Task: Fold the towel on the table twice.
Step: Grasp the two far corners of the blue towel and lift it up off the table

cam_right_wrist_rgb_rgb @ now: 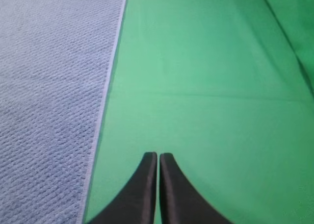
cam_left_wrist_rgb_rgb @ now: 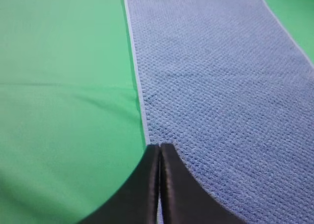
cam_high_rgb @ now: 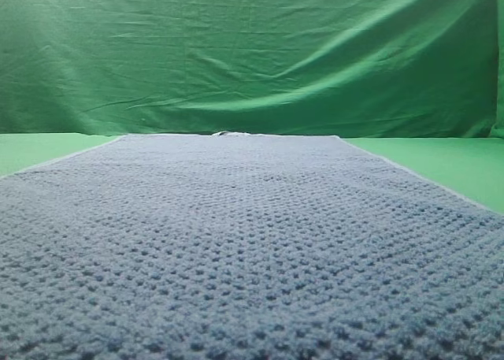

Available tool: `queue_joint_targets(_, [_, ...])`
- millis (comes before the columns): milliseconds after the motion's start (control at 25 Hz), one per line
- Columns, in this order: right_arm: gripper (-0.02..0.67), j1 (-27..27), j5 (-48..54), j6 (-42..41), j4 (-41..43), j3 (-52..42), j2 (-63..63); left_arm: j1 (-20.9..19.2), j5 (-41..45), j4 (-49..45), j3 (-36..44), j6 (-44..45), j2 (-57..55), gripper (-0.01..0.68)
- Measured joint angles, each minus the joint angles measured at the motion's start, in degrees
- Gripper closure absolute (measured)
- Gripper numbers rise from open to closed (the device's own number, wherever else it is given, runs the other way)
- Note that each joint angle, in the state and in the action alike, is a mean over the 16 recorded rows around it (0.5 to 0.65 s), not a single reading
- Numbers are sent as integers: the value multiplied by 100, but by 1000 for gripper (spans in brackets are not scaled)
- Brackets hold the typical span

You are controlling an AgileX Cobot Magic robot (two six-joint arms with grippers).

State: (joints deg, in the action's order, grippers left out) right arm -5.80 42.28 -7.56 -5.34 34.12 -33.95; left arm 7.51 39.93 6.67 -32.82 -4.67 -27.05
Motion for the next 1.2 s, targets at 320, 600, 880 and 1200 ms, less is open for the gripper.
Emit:
queue_joint_targets(320, [649,-513,426,201,65,1075,-1767,84,212,-34,-1006,321,-1974,673])
queue_joint_targets(600, [649,-986,616,368,68,1964,-3252,84,193,-33,-1604,629,-3411,673])
queue_joint_targets(880, [649,-1373,647,432,68,2915,-4786,84,129,-29,-2179,792,-4692,673])
queue_joint_targets(1200, [646,-1500,714,450,68,3963,-6456,84,-12,-24,-3043,949,-6115,673])
